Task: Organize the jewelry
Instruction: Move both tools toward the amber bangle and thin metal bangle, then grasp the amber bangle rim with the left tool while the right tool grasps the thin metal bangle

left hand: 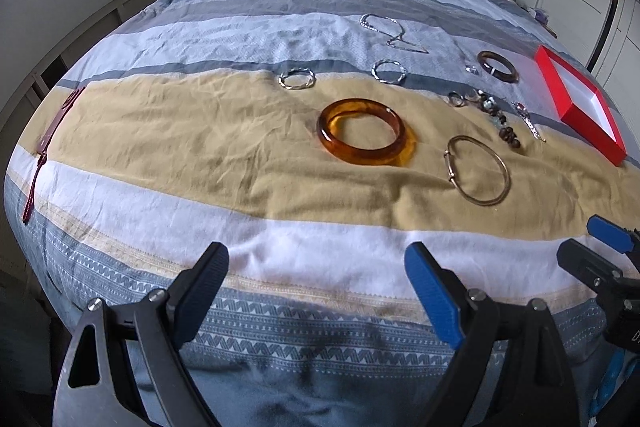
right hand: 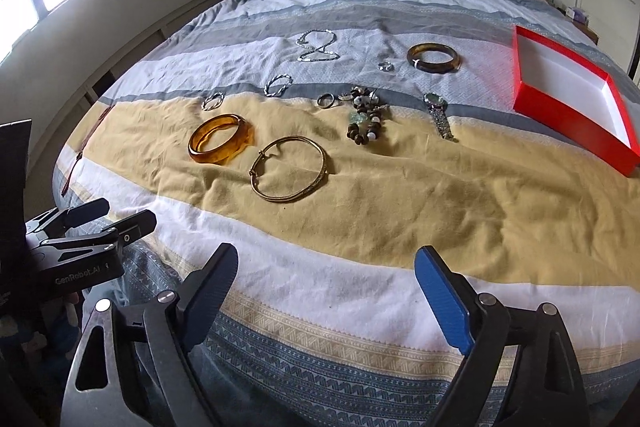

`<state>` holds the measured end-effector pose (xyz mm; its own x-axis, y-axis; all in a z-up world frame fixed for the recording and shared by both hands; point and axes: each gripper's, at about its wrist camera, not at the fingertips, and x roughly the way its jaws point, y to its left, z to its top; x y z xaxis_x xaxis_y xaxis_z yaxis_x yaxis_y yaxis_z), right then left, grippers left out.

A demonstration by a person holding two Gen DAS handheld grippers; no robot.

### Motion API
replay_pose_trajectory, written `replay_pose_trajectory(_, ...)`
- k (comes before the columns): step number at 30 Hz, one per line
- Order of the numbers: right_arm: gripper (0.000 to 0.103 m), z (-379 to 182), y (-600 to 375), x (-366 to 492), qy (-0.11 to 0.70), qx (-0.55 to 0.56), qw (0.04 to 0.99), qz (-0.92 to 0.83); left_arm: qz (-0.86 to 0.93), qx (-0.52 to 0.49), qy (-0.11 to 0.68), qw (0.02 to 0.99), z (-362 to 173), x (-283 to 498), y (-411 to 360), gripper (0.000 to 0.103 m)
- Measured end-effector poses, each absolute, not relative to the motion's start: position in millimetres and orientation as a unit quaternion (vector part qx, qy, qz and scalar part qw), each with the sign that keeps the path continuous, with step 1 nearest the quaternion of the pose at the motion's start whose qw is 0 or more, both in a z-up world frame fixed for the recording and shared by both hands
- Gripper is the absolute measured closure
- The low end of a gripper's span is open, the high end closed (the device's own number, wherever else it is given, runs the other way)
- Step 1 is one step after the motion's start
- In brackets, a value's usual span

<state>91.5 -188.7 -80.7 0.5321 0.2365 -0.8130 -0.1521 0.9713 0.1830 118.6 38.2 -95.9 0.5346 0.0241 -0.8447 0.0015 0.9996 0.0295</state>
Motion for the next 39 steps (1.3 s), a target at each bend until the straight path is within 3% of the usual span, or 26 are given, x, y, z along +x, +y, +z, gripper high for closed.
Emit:
replay_pose_trajectory(7,0.026,-91,-179,111,0.488,0.05,0.863,0.119,0.013,0.003,0.49,0.872,-102,138,47,0.013)
replay_pose_trajectory(20,0.036,-100,-174,140,0.505,0.069,0.85,0.131,0.021,-0.023,0.491,0.87,-108,172,63,0.013)
replay_pose_trajectory(29,0.048,-112,-172,161,0.518,0.092,0.838,0.141,0.019,-0.034,0.479,0.877,-105,203,65,0.013)
replay_pose_trajectory(39,0.064,-128,-177,184,0.529,0.11,0.829,0.145,0.026,-0.016,0.518,0.855,-143,236,56,0.015)
